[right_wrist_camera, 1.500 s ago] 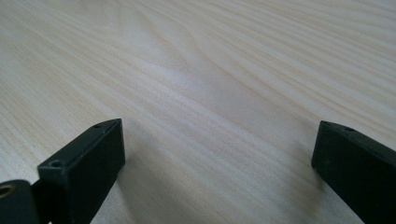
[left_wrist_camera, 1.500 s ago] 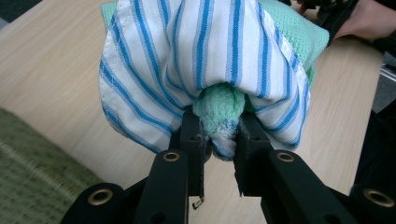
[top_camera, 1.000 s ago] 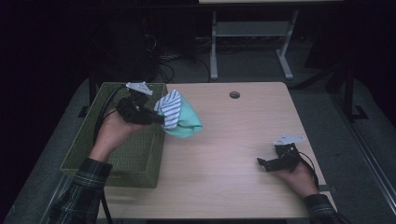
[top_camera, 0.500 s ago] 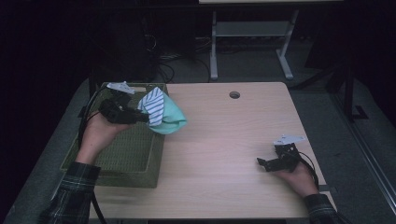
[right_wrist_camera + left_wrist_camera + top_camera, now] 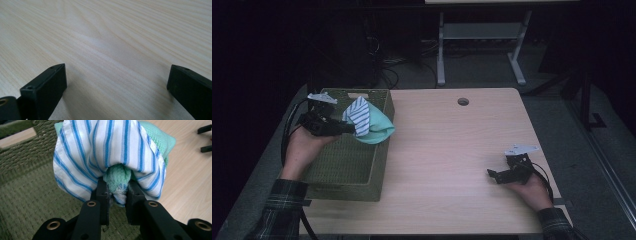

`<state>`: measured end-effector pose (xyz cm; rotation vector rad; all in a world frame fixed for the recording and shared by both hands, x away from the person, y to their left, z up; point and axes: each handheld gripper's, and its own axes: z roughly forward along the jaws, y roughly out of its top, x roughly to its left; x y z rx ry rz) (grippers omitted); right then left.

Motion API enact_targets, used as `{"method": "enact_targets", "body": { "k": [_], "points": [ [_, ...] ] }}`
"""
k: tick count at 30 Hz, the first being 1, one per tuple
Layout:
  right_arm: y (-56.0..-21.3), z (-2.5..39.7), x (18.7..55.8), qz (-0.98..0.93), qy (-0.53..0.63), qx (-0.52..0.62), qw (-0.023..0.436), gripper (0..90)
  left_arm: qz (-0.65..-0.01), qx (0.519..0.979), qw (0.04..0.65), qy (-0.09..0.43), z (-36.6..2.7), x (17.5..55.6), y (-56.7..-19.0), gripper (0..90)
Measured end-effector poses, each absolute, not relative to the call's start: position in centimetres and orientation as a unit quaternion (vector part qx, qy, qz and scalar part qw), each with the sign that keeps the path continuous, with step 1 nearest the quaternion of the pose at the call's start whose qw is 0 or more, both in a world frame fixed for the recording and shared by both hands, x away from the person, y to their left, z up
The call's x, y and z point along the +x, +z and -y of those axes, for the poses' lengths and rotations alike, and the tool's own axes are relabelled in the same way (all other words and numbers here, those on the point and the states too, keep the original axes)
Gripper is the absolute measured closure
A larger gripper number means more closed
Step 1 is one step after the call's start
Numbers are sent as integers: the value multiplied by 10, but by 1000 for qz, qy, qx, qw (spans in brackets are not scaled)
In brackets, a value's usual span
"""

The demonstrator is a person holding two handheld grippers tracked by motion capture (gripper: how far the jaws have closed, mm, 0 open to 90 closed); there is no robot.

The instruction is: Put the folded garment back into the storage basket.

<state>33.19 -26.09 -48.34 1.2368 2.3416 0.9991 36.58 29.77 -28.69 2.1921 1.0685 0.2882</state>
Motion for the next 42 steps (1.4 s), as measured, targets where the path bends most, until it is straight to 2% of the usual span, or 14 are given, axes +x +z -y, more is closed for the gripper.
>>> {"method": "enact_targets", "body": {
  "k": [25,42],
  "points": [
    [-483,261,332,-817,348,432,155,22,-484,817,286,129,-340,374,-344,752],
    [-484,261,332,-819,347,429,158,22,-499,820,261,100,-342,386,-390,751]
  ]
}}
